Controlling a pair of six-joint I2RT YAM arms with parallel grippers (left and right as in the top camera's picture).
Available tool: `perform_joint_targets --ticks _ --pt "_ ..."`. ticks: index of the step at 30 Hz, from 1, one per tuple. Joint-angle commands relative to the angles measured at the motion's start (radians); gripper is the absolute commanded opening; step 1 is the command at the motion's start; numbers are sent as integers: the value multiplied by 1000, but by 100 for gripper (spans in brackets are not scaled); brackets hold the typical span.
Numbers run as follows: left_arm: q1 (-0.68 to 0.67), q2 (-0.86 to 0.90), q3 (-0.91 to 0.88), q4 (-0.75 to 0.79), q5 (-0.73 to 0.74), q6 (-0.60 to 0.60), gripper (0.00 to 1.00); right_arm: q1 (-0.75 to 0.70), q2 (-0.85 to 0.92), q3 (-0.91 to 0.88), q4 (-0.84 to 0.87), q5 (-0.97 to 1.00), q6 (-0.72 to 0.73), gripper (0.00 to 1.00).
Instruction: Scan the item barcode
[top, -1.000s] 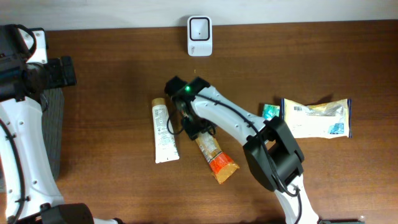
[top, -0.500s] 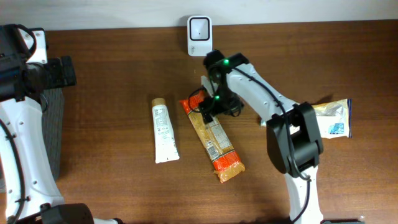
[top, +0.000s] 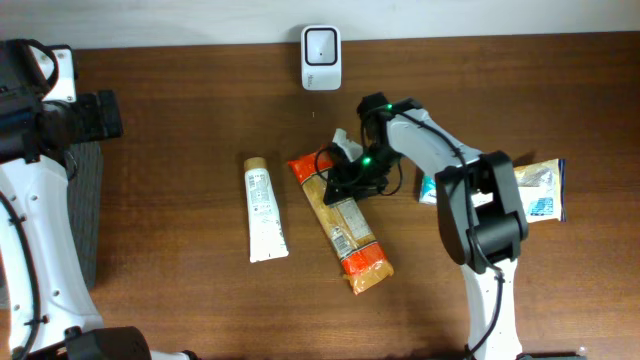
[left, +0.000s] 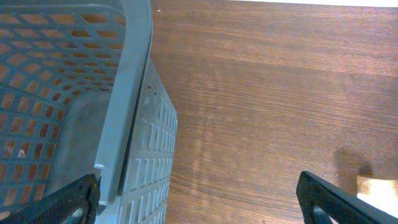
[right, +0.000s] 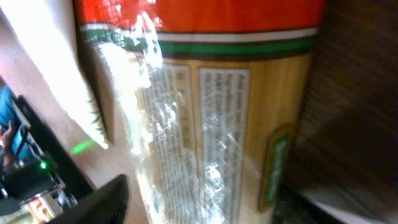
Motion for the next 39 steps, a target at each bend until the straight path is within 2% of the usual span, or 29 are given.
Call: perform_joint_targets --ticks 1,2,3,4,6,11,13,15,18,19,22,26,28,29,30,31,33,34,36,39 --pt "1 1 6 1 0 -9 99 40 78 -27 9 -5 66 45" --pt "1 1 6 1 0 -9 99 37 78 -27 9 -5 66 28" --pt "1 1 6 1 0 -9 99 36 78 -27 8 -6 66 19" --pt "1 1 6 1 0 -9 99 35 77 -27 8 -12 65 11" --pt "1 1 6 1 0 -9 99 30 72 -5 5 -7 62 6" --pt "1 1 6 1 1 -9 99 28 -32 152 -103 131 66 4" --pt "0 1 6 1 1 -9 99 36 -92 226 -192 307 122 4" --pt "1 1 6 1 0 -9 99 77 -127 279 -263 584 237 4" --pt "1 1 6 1 0 -9 99 200 -108 285 -295 963 417 4" --pt "0 1 6 1 1 -9 99 246 -84 285 -293 1013 433 4" --pt "1 1 6 1 0 -9 99 327 -4 285 -270 1011 440 4" --pt "0 1 6 1 1 -9 99 365 89 285 -256 858 432 6" --pt "1 1 6 1 0 -9 99 365 89 285 -246 810 402 11" --pt "1 1 6 1 1 -9 99 365 89 285 -246 793 389 18" --pt "1 1 6 1 0 -9 99 365 89 285 -246 772 375 30" --pt "1 1 6 1 1 -9 99 365 89 285 -246 773 372 36" --pt "0 1 6 1 1 -9 99 363 89 285 -248 777 349 64" --pt "1 1 6 1 0 -9 99 361 89 285 -247 778 343 70" --pt "1 1 6 1 1 -9 99 356 89 285 -250 800 323 75" --pt "1 1 6 1 0 -9 99 349 79 301 -289 859 322 74"
